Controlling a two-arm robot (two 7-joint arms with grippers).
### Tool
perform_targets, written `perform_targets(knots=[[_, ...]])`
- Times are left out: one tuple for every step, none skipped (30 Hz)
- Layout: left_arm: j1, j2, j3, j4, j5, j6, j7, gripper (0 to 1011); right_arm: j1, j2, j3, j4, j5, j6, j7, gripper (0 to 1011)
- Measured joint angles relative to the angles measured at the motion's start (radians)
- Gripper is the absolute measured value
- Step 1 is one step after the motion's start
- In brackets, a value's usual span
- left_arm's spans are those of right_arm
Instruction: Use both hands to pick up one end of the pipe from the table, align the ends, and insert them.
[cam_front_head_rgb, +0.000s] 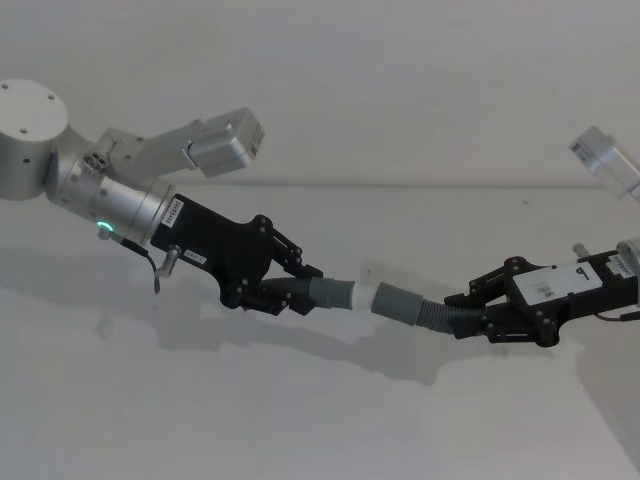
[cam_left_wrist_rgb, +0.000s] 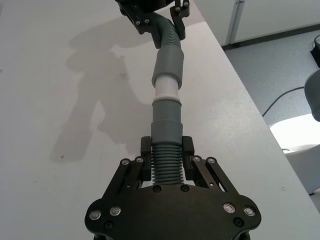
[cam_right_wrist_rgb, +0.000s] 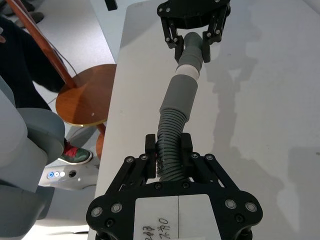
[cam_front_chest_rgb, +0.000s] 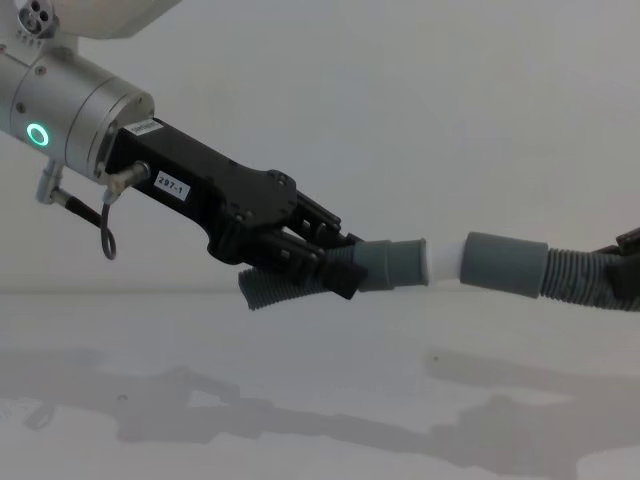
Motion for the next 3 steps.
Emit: perform_targets(knots=[[0.0,0.0,0.0,0.0,0.0,0.0,0.0,342,0.0,0.0,0.0,0.0,0.0,0.0,0.0,274],[0.0,0.0,0.0,0.0,0.0,0.0,0.0,342,0.0,0.0,0.0,0.0,0.0,0.0,0.0,274],[0.0,0.0,0.0,0.0,0.0,0.0,0.0,342,0.0,0.0,0.0,0.0,0.0,0.0,0.0,274]])
